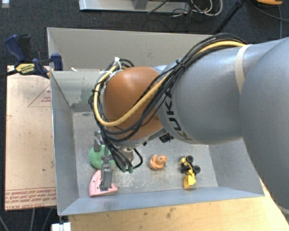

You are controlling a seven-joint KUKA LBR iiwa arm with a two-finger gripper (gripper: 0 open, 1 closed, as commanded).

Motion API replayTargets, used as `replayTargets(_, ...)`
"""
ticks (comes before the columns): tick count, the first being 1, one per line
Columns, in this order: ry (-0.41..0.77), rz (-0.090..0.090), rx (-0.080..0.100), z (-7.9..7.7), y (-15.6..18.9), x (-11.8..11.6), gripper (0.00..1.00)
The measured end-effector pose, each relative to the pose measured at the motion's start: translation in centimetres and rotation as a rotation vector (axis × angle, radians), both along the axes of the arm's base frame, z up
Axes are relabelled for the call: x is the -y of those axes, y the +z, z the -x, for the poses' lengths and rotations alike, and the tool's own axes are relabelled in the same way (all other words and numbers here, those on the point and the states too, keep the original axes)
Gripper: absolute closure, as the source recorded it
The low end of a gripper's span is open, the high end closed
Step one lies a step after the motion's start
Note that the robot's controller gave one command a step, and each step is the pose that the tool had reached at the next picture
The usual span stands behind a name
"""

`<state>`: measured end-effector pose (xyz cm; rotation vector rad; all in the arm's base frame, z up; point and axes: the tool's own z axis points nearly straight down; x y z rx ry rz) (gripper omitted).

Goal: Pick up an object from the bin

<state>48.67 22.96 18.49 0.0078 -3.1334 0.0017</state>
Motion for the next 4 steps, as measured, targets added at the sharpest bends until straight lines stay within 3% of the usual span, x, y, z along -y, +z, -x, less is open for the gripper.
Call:
replayTargets(1, -0.004, -0.002, 0.008, -0.2, 0.5, 0.1, 0.0)
replayTargets(2, 0.026, -0.005, 0.015, -1.7, -4.4, 2.8, 0.0)
replayTargets(3, 0.081, -0.004, 0.014, -5.3, -11.0, 5.7, 0.0)
replayTargets(4, 0.076, -0.007, 0.022, -6.4, -11.1, 3.5, 1.0)
